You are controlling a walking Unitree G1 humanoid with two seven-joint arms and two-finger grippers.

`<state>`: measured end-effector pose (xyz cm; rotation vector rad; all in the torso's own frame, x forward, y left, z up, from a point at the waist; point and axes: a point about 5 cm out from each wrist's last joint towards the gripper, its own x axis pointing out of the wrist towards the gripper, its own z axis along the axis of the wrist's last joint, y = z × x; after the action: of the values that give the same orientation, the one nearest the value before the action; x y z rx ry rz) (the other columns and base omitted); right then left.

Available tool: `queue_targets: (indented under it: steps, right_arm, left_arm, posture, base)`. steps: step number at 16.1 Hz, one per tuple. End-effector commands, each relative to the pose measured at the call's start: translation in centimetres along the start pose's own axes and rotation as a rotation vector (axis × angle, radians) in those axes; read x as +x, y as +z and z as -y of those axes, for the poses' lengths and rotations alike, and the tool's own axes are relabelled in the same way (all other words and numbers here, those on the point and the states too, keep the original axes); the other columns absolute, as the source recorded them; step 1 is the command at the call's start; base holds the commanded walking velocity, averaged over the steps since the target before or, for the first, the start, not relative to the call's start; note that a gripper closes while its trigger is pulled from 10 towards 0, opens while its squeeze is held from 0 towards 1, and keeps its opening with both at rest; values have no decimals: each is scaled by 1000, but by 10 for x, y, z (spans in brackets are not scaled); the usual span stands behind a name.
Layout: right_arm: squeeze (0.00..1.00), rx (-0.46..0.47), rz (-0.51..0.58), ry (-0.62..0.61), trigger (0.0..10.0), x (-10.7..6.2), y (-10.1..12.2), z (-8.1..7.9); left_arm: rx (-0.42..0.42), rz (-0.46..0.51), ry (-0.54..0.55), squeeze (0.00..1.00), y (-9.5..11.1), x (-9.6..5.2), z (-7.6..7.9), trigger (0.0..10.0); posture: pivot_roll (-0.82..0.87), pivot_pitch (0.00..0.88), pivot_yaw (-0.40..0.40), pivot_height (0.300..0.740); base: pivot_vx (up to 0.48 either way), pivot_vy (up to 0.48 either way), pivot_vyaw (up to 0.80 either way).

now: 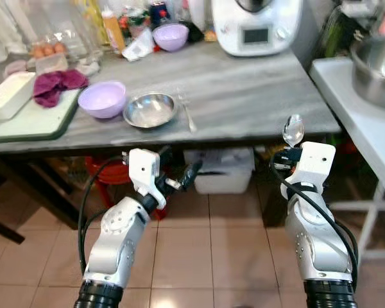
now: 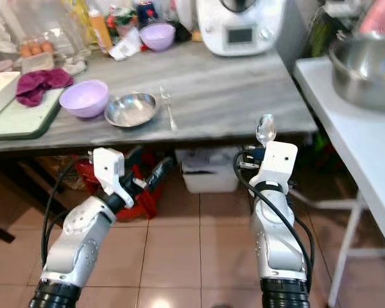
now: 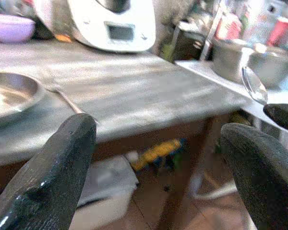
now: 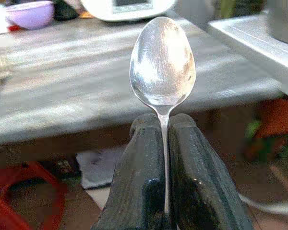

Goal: Setting the table

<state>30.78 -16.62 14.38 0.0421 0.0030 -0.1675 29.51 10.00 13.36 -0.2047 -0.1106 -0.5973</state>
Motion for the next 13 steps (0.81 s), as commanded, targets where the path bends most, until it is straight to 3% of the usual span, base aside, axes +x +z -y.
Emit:
queue_targets:
  steps: [1,4,9,13]
  right_arm:
    - [0,15,23,40,10000,0,7,-13]
    - [0,15,23,41,10000,0,7,-14]
    - [0,-12,42,65,10000,-1,8,-15]
    - [0,-21,46,74,10000,0,9,-15]
  left_arm:
    - [20,-16,37,0,-1,-7,-10,10000]
    - [26,-14,42,0,-1,-8,-11,10000]
    - [91,16,176,0,5,-16,-28,10000]
    - [84,24,209,0,6,-23,-28,10000]
  posture:
    - [-188,114,77,740]
    - [-187,113,77,740]
    - [-186,107,73,740]
    - [-182,106,66,740]
  base:
    - [424,0,419]
    - [424,0,0]
    - [406,0,0]
    - [374,0,0]
